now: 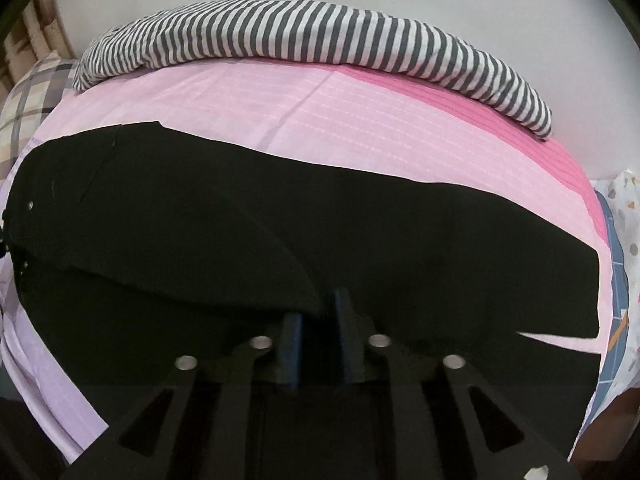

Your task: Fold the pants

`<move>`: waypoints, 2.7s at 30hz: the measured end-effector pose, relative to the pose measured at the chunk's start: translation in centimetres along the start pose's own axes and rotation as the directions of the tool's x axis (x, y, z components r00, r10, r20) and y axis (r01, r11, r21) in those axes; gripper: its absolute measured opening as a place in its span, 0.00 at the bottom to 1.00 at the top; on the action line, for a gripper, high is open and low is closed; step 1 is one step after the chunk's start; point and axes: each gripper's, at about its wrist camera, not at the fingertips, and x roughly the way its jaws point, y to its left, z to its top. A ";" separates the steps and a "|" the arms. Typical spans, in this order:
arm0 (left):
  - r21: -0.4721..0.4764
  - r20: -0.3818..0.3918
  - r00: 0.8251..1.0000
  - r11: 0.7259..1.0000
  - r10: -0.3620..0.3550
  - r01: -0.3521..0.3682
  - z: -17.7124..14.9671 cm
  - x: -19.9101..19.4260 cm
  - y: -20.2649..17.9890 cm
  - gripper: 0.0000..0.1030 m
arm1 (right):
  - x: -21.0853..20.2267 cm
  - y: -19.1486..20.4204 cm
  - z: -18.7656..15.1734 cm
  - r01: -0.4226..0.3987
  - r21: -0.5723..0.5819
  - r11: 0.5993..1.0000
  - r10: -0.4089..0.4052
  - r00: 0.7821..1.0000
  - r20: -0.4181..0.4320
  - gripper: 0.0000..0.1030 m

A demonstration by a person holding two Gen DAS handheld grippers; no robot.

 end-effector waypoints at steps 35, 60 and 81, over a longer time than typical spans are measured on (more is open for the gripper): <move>-0.571 0.219 0.928 0.732 -0.302 0.373 -1.7 0.2 2.7 0.43 | -0.8 -4.2 -10.0 -0.427 0.630 0.649 0.349 0.902 0.253 0.49; -0.573 0.198 0.950 0.758 -0.241 0.312 1.5 1.0 4.3 0.22 | 2.6 -12.1 -5.5 -0.438 0.735 0.517 0.226 0.899 0.376 0.06; -0.277 -0.070 0.981 0.948 -0.182 0.156 1.6 -1.1 4.4 0.19 | -6.7 -6.4 -12.1 -0.309 0.671 0.673 0.154 0.947 0.282 0.05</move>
